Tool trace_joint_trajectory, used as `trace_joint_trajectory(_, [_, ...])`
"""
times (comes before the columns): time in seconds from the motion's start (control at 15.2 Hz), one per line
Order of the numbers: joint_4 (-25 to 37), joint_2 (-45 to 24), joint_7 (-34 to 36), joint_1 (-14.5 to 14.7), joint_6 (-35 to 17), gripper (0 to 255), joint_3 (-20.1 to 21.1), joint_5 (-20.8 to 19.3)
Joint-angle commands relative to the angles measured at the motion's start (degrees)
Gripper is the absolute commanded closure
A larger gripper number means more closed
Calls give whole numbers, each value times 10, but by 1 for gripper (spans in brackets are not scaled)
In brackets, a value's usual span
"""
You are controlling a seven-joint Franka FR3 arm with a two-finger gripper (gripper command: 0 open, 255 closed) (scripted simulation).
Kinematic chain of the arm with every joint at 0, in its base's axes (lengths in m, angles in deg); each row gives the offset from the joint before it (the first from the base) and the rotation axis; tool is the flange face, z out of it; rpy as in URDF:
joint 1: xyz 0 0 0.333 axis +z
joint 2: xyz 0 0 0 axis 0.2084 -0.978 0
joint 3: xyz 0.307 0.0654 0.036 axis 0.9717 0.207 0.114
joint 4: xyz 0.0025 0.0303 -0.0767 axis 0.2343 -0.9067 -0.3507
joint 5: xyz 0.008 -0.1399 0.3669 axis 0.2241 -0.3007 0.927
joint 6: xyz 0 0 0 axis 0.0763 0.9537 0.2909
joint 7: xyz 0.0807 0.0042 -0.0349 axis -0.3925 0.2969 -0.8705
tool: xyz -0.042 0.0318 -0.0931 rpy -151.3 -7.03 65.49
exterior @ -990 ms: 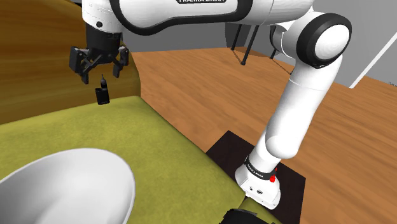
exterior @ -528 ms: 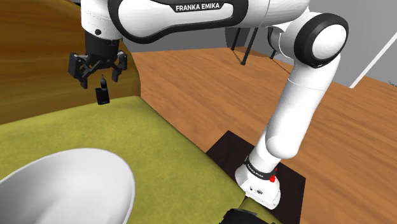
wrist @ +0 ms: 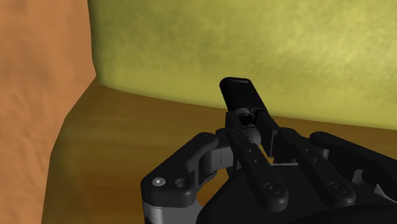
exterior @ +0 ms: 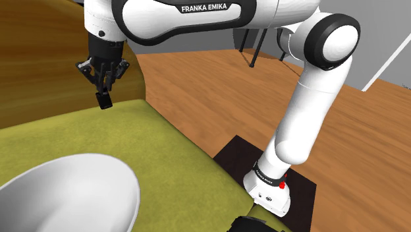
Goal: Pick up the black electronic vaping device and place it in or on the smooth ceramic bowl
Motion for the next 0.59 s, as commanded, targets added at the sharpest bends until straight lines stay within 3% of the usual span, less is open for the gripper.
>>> trace_joint_trajectory(0.0, [0,-1,0,0,-1,255,0,0])
trace_joint_trajectory(0.53, [30,0,-4,1,30,255,1,2])
